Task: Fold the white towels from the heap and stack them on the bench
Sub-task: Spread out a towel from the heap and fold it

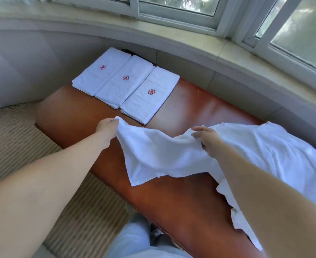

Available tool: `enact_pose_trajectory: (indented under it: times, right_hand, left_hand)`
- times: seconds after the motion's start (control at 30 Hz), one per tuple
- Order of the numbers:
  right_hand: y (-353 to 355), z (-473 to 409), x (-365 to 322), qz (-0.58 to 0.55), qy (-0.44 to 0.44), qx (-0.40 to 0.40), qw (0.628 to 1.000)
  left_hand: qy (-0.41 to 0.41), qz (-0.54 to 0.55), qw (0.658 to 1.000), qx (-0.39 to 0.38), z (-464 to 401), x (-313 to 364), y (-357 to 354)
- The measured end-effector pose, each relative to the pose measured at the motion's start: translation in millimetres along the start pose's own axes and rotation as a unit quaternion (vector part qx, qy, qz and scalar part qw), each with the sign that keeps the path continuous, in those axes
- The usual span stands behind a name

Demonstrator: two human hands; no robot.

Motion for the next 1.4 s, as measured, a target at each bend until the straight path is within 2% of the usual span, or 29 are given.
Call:
enact_pose_trajectory:
  times: [0.17, 0.3, 0.47, 0.57, 0.63, 0.73, 0.87, 1.0, 1.07, 1.17, 1.27, 1.4]
  right_hand:
    - [43, 47, -97, -0.076, 0.062, 0.007, 0.995]
    - [73, 82, -139, -0.194, 0.023, -0.013, 0.981]
    - [92, 112, -169, -0.061, 0.137, 0.008, 0.989]
    - [104, 120, -181, -0.147, 0.159, 0.041, 0.976]
    - [109, 122, -187, -0.218, 0.154, 0.035, 0.963]
    - [110, 134, -179, -0.199, 0.116, -0.002, 0.973]
    - [101, 153, -156, -0.105, 0.085, 0.002, 0.991]
    - [100, 169, -146, -0.205, 0.078, 0.051, 0.974]
    - [96, 176, -134, -0.239, 0.031, 0.04, 0.97]
    - [87, 190, -114, -0.157, -0.02, 0.01, 0.987]
    - [86, 198, -104, -0.123, -0.003, 0.051, 0.991]
    - [88, 203, -104, -0.207, 0.052, 0.109, 0.971]
  left_hand:
    - [-0.01, 0.128, 0.992, 0.005, 36, 80, 38]
    - [-0.065, 0.162, 0.984, 0.016, 67, 137, 74]
    - [-0.065, 0.233, 0.97, 0.01, 90, 172, 101]
    - [-0.097, 0.221, 0.97, -0.002, 95, 191, 112]
    - [-0.106, 0.219, 0.97, -0.004, 92, 198, 120]
    - [-0.104, 0.216, 0.971, -0.014, 85, 202, 127]
    - [-0.107, 0.179, 0.977, -0.04, 77, 198, 130]
    - [-0.122, 0.106, 0.985, -0.058, 69, 191, 137]
    - [-0.128, 0.069, 0.986, -0.08, 63, 186, 139]
    - [-0.133, 0.045, 0.984, -0.106, 59, 182, 140]
    - [-0.15, -0.002, 0.98, -0.132, 60, 179, 139]
    - [-0.168, -0.093, 0.97, -0.15, 66, 170, 141]
Point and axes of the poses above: each hand's wrist, its own z-axis away from the middle knuckle, its own y-axis out of the back of the hand, x = y × z, the point moved 7 cm from there along -z, towards the middle knuckle, and after that the axes turned 9 degrees about x, right-handed, at the moved point
